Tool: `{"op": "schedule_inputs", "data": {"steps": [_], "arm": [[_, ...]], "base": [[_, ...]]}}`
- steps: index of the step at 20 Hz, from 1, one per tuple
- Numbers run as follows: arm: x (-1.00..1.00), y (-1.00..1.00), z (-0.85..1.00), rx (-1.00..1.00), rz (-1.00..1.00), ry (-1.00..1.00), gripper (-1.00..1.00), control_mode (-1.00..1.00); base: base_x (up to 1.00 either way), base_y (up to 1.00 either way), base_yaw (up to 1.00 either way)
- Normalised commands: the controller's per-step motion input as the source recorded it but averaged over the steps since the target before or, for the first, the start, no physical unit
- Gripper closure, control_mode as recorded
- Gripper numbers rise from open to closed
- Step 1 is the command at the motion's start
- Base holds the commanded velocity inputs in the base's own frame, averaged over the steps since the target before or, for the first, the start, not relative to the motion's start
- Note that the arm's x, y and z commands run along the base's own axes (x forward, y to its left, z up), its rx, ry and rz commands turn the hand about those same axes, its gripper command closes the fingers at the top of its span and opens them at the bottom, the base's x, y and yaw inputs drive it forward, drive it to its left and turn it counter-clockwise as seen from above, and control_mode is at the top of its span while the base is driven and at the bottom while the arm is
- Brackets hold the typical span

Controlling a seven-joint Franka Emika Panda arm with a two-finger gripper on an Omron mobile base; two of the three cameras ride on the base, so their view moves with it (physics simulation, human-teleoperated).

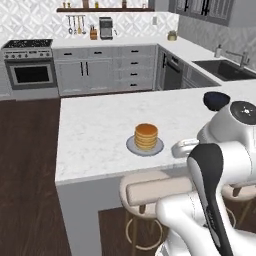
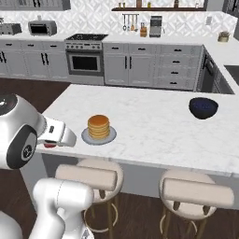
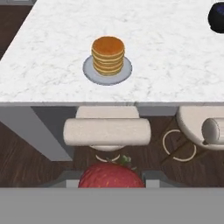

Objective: Take the strawberry from the fridge and place it on top of the pancake, located on the dining counter.

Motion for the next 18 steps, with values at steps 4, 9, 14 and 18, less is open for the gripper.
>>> {"op": "schedule_inputs", "data": {"steps": [4,9,14,18], "arm": [[0.00,0.00,0.00,0.00,0.00,0.00,1.00,1.00],[0.00,0.00,0.00,0.00,0.00,0.00,1.00,1.00],[0.00,0.00,0.00,0.00,0.00,0.00,1.00,1.00],[0.26,-0.15,0.00,0.02,0.05,-0.03,1.00,-1.00]], "base": [[0.50,-0.03,0.23],[0.46,-0.34,0.21],[0.42,-0.46,0.15],[0.18,-0.21,0.06]]}}
